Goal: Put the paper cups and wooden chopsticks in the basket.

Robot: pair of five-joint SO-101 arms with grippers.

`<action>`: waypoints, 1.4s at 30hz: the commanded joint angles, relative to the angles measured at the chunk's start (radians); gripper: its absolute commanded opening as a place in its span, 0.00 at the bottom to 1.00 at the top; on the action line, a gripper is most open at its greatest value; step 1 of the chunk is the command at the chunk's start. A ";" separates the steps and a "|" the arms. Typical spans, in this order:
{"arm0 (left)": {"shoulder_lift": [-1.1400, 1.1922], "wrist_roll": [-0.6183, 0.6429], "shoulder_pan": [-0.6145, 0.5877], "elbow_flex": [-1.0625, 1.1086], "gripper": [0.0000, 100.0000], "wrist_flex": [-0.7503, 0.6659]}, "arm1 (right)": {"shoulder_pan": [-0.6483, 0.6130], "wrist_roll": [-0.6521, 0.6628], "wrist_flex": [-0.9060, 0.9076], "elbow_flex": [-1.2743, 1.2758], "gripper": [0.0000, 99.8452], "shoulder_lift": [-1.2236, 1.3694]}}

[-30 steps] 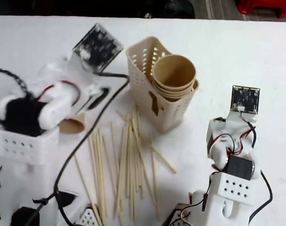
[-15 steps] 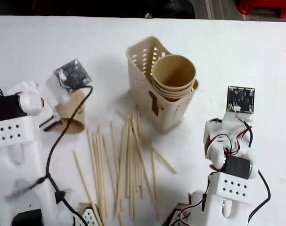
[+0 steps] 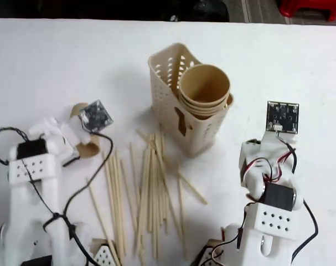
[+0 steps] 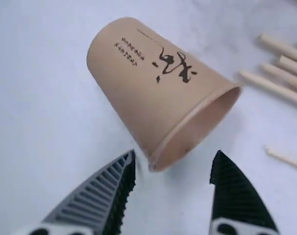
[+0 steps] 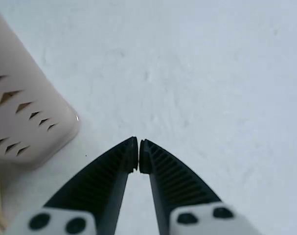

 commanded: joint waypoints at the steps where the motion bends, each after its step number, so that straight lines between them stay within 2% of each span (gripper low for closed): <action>1: -0.035 0.052 -0.008 0.112 0.22 -0.212 | -0.010 0.000 -0.018 -0.008 0.02 -0.016; 5: -0.035 0.164 -0.007 0.129 0.15 -0.288 | -0.010 0.000 -0.018 -0.008 0.02 -0.016; 11: -0.036 0.318 -0.007 0.127 0.12 -0.292 | -0.008 0.000 -0.018 -0.008 0.02 -0.016; 16: -0.036 0.385 -0.007 0.074 0.02 -0.275 | -0.007 0.000 -0.018 -0.008 0.02 -0.016; 23: -0.036 0.512 0.030 -0.157 0.02 0.014 | -0.005 0.000 -0.018 -0.008 0.02 -0.016; 29: -0.036 0.663 0.124 -0.440 0.02 0.313 | -0.005 0.000 -0.018 -0.008 0.02 -0.016; 33: -0.036 0.746 0.226 -0.658 0.02 0.482 | -0.005 0.000 -0.018 -0.008 0.02 -0.016; 37: -0.031 0.812 0.344 -0.848 0.02 0.568 | -0.005 0.000 -0.018 -0.008 0.02 -0.016; 42: -0.027 0.902 0.487 -1.010 0.02 0.580 | -0.004 0.000 -0.018 -0.008 0.02 -0.016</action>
